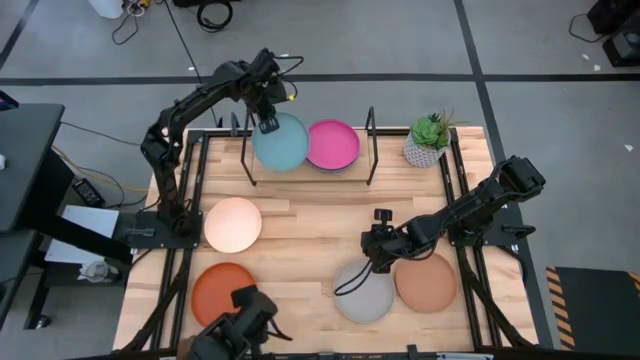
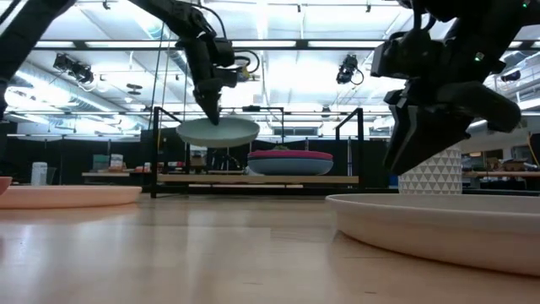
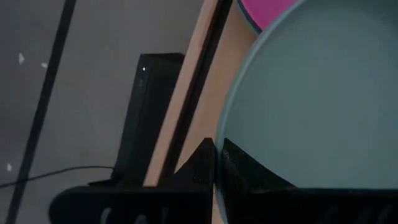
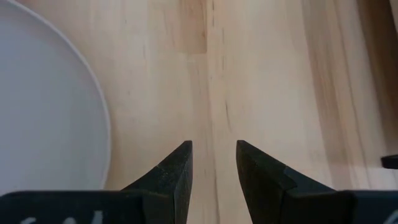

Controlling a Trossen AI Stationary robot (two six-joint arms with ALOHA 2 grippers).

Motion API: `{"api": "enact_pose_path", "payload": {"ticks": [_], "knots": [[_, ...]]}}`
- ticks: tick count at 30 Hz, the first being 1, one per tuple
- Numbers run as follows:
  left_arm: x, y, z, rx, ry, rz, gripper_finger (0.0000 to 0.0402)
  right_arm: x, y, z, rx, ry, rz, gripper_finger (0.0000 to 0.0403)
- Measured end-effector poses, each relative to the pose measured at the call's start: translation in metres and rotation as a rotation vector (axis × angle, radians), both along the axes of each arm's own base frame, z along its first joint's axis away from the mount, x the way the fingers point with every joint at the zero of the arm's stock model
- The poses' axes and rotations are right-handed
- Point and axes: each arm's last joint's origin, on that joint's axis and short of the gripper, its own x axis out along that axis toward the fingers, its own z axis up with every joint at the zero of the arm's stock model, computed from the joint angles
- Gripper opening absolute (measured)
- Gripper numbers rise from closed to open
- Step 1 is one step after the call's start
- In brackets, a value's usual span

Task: Place and stack plates onto a shelf
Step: Put the light blue plate on the shelf

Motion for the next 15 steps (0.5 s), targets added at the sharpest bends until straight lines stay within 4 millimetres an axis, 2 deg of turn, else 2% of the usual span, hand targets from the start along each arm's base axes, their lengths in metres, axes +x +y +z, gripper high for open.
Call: {"api": "enact_pose_path", "payload": {"ticks": [6, 15], "knots": [[-0.005, 0.018, -0.009, 0.016, 0.001, 0.015, 0.0015, 0.001, -0.003, 0.000, -0.013, 0.004, 0.006, 0.0130], [-0.014, 0.035, -0.025, -0.006, 0.036, -0.016, 0.0016, 0.002, -0.007, 0.000, -0.014, 0.008, -0.003, 0.0130]]}}
